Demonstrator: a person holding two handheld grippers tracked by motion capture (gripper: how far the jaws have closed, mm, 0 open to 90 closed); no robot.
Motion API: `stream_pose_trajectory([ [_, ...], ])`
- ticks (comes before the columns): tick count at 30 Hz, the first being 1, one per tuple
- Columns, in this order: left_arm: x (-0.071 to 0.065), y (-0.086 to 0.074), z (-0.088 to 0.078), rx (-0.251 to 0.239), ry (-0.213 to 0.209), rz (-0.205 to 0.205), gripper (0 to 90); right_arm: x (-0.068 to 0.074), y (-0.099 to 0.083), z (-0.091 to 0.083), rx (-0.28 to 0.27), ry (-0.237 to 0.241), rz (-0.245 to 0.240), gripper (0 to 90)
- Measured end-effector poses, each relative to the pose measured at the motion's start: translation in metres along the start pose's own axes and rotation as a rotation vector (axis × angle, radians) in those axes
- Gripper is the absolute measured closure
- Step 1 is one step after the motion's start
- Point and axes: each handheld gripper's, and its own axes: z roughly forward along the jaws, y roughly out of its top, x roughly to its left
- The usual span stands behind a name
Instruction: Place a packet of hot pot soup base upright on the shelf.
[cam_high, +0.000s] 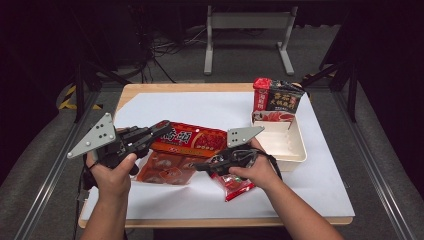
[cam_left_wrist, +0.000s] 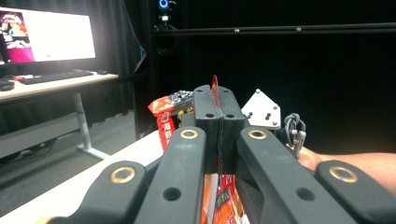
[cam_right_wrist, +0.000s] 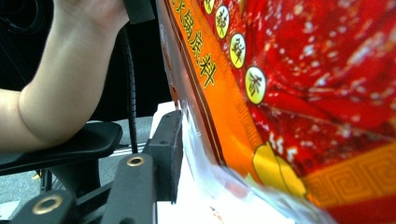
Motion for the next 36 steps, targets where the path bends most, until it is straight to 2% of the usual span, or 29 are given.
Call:
stream_pose_trajectory([
  [5,0.001,0.000,-0.001,0.001,0.004,-0.004,90.0,0.002,-0.001,0.001,0.006,0.004,-0.015,65.8],
  [9,0.003,-0.001,-0.001,0.000,0.015,-0.007,90.0,0.007,0.005,-0.001,0.039,0.003,-0.035,70.1],
  [12,0.006,-0.003,-0.002,-0.004,0.021,-0.023,90.0,0.009,0.012,-0.006,0.075,-0.017,-0.047,70.6],
  [16,0.005,-0.002,-0.001,-0.002,0.033,-0.010,90.0,0.009,0.017,-0.011,0.096,-0.020,-0.043,70.7],
  [25,0.010,-0.004,-0.001,0.001,0.034,-0.045,89.8,0.009,0.025,-0.021,0.114,-0.028,-0.040,70.9],
  [29,0.011,-0.004,-0.001,0.009,0.043,-0.039,87.9,0.009,0.030,-0.028,0.129,-0.041,-0.043,71.0],
  [34,0.012,-0.005,0.000,0.023,0.051,-0.040,78.3,0.009,0.036,-0.038,0.140,-0.077,-0.049,71.0],
  [36,0.013,-0.006,0.001,0.030,0.049,-0.053,70.0,0.008,0.041,-0.045,0.139,-0.095,-0.050,71.0],
])
